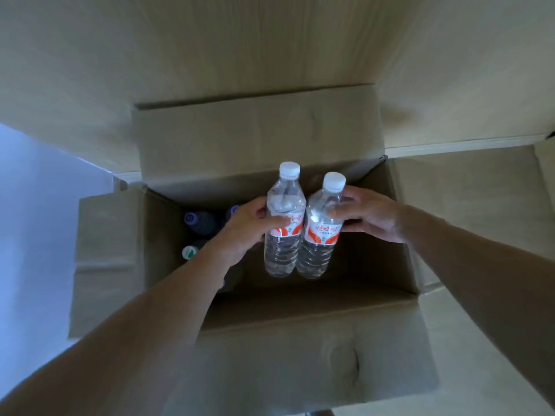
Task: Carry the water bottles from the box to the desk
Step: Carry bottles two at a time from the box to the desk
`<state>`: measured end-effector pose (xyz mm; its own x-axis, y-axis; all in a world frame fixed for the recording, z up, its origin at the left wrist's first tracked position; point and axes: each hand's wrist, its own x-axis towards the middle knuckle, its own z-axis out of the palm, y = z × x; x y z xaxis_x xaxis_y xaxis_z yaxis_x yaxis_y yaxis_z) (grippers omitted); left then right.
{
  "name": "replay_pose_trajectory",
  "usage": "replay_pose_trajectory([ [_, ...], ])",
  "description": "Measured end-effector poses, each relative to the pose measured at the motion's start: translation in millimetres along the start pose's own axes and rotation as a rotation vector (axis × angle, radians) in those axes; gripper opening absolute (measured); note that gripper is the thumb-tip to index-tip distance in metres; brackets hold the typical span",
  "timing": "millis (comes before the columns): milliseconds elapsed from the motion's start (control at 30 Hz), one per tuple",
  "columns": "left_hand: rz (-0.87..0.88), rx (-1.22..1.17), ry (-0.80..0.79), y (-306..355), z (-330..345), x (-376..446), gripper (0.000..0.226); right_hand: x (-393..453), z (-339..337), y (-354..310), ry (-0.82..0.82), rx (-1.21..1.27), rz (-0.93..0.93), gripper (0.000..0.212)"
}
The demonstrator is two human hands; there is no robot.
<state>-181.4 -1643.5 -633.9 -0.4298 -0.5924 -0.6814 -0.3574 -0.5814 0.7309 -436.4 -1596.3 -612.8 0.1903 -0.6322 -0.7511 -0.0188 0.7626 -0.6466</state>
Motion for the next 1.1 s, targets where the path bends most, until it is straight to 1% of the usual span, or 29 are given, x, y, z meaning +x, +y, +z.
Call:
replay_pose_trajectory([
  [100,0.009,-0.059,-0.004,38,-10,-25,0.034,-20,14,-39,0.003,0.073,-0.026,0.061],
  [167,0.024,-0.108,0.002,60,-15,-42,0.032,-35,25,-64,0.027,0.085,-0.043,0.06],
  [267,0.033,-0.145,0.054,93,-18,-69,0.039,-57,41,-98,0.082,0.078,-0.029,0.053],
  [400,0.056,-0.118,0.032,135,-21,-110,0.042,-88,60,-137,0.131,0.101,0.029,0.062],
  [500,0.066,-0.101,0.014,160,-20,-138,0.043,-120,68,-158,0.117,0.123,0.055,0.058],
  [567,0.064,-0.098,0.002,174,-17,-156,0.053,-139,69,-168,0.057,0.104,0.035,0.051],
  [600,0.062,-0.09,-0.01,181,-15,-165,0.061,-149,69,-172,0.025,0.089,0.012,0.055],
  [667,0.057,-0.063,-0.042,193,-11,-182,0.07,-166,70,-178,-0.017,0.064,-0.026,0.072],
  [733,0.057,-0.034,-0.059,207,-8,-198,0.07,-184,74,-183,0.018,0.09,-0.037,0.077],
  [767,0.058,-0.021,-0.061,215,-5,-205,0.069,-195,76,-186,0.056,0.123,-0.042,0.074],
  [867,0.076,0.024,-0.08,243,6,-229,0.064,-232,79,-195,0.146,0.217,-0.084,0.058],
  [967,0.083,0.032,-0.121,273,21,-248,0.068,-267,77,-208,0.192,0.28,-0.116,0.048],
  [1033,0.087,0.018,-0.131,292,34,-258,0.072,-290,74,-215,0.229,0.297,-0.139,0.046],
  [1100,0.102,-0.024,-0.145,308,47,-266,0.068,-314,71,-220,0.284,0.323,-0.144,0.046],
])
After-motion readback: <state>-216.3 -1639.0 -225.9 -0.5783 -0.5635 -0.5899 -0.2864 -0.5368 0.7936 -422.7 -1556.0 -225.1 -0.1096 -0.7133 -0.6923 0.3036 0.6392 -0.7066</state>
